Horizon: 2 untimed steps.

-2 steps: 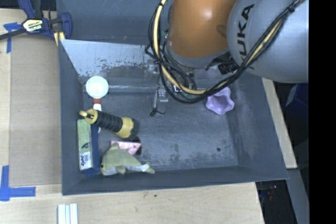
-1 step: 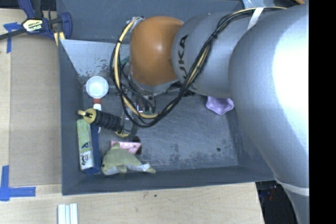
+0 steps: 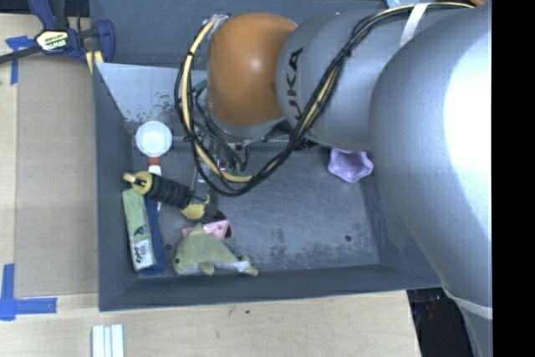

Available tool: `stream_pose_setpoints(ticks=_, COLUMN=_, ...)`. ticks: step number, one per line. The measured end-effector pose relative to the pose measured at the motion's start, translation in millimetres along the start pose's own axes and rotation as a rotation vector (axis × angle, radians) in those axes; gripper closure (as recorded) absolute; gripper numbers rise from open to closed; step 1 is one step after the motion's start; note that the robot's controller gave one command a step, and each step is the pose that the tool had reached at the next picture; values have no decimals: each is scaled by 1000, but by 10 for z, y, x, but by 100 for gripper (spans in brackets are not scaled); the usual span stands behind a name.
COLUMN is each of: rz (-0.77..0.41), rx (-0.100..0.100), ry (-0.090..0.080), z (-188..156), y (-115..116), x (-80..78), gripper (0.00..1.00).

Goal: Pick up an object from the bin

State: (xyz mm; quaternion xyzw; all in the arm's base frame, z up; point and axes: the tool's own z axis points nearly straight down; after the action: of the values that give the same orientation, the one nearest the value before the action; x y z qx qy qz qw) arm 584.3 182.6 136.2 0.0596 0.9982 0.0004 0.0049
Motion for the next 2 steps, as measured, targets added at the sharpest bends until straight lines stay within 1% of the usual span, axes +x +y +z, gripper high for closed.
stream_pose_setpoints(ticks=1, rz=47, rx=15, ry=14, z=343, y=172, x=167, gripper=0)
stream_pose_setpoints(ticks=2, rz=305, rx=0, ry=4, z=603, y=251, x=36, gripper=0)
